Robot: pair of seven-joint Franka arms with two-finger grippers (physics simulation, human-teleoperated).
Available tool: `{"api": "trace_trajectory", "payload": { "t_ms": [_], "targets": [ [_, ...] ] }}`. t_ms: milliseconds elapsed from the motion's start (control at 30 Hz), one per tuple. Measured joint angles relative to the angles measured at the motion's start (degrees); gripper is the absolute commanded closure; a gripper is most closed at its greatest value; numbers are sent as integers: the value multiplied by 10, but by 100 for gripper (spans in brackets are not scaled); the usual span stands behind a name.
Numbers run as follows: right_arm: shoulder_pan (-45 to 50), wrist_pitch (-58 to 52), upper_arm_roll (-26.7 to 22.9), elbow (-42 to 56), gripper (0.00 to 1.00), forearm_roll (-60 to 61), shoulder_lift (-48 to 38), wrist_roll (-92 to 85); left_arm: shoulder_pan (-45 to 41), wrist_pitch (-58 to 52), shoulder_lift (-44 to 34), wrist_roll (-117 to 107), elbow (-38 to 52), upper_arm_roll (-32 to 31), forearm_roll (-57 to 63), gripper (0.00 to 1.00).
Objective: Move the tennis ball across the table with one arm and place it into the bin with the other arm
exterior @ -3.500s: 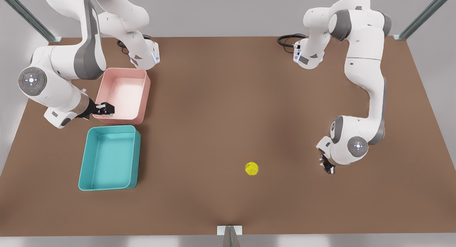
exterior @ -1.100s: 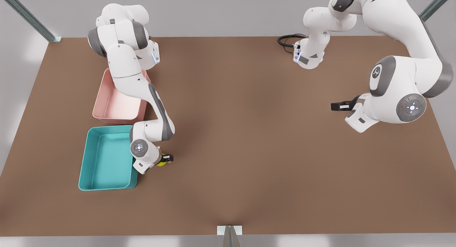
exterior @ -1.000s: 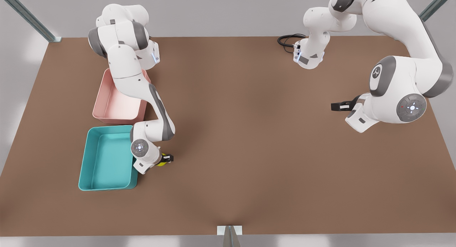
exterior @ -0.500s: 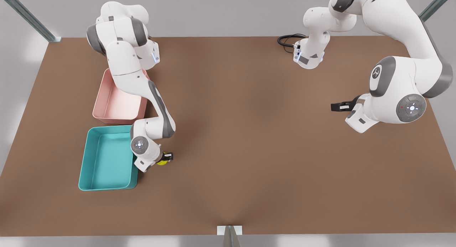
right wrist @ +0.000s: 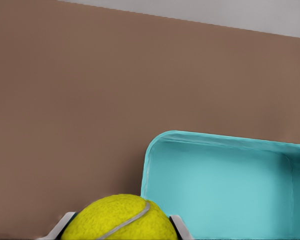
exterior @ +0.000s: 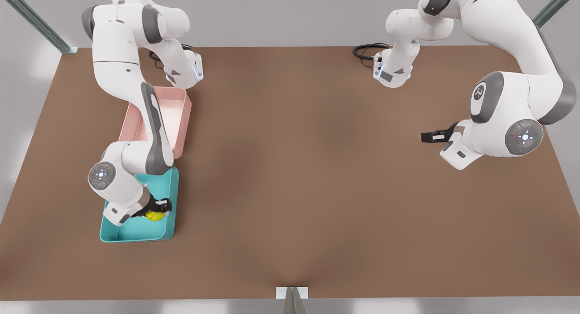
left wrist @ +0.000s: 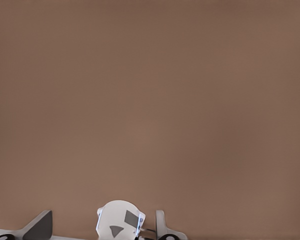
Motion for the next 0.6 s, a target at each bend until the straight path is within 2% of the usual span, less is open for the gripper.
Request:
{"api": "trace_trajectory", "payload": {
  "t_ms": [67, 100, 133, 367, 467, 600],
  "targets": [
    [-26, -10, -2, 2, 41, -6, 13, -27, 0, 0, 2, 0, 0, 0, 0, 0],
    [-35, -14, -3, 4, 10, -8, 19, -40, 0, 0, 3, 0, 0, 0, 0, 0],
    [-43, -18, -3, 5, 0, -9, 25, -51, 0, 1, 3, -1, 0, 0, 0, 0],
    [-46, -49, 3, 23, 0, 17, 37, -105, 0, 1, 3, -1, 0, 0, 0, 0],
    [-26, -160, 0, 123, 0, 12, 34, -82, 0, 1, 3, -1, 0, 0, 0, 0],
    [27, -327, 21, 243, 0, -64, -29, -28, -1, 1, 3, -2, 0, 0, 0, 0]
  ]
}}
